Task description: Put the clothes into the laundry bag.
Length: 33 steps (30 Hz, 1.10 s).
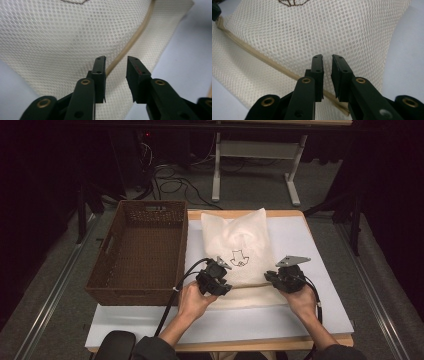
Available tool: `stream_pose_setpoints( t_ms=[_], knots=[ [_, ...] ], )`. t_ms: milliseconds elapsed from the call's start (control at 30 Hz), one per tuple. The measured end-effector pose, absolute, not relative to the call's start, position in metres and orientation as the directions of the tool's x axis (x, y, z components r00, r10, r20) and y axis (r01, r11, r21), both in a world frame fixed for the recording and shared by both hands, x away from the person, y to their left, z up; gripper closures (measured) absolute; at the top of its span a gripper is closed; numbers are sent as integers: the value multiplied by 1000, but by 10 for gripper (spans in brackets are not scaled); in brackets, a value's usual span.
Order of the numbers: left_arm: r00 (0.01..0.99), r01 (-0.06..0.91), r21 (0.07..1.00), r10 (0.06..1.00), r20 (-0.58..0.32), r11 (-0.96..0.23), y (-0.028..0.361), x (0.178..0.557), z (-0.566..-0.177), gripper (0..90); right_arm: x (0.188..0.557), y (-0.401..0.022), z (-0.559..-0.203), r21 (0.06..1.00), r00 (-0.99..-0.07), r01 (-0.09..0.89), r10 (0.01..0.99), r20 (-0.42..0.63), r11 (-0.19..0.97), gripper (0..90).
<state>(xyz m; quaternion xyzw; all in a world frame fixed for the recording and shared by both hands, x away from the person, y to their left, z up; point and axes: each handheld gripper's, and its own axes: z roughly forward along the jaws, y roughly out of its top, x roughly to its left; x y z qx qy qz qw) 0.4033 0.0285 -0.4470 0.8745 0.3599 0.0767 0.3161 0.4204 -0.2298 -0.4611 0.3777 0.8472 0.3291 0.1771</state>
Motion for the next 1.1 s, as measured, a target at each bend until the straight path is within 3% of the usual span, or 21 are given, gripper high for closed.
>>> stream_pose_setpoints(
  t_ms=[100, 467, 900, 1100],
  knots=[
    [693, 594, 622, 717, -75, -510, 27, 412, -452, 627, 423, -226, -463, 692, -649, 524, 759, -53, 496, 795],
    [646, 666, 533, 761, -61, -523, 29, 423, -492, 598, 432, -229, -484, 641, -624, 582, 780, -43, 500, 774],
    [601, 684, 512, 799, 8, -520, 34, 427, -495, 560, 434, -236, -499, 611, -591, 612, 804, -67, 502, 731],
    [605, 684, 538, 795, -41, -492, 37, 423, -490, 512, 428, -240, -490, 653, -579, 591, 813, -65, 473, 634]
  ],
)
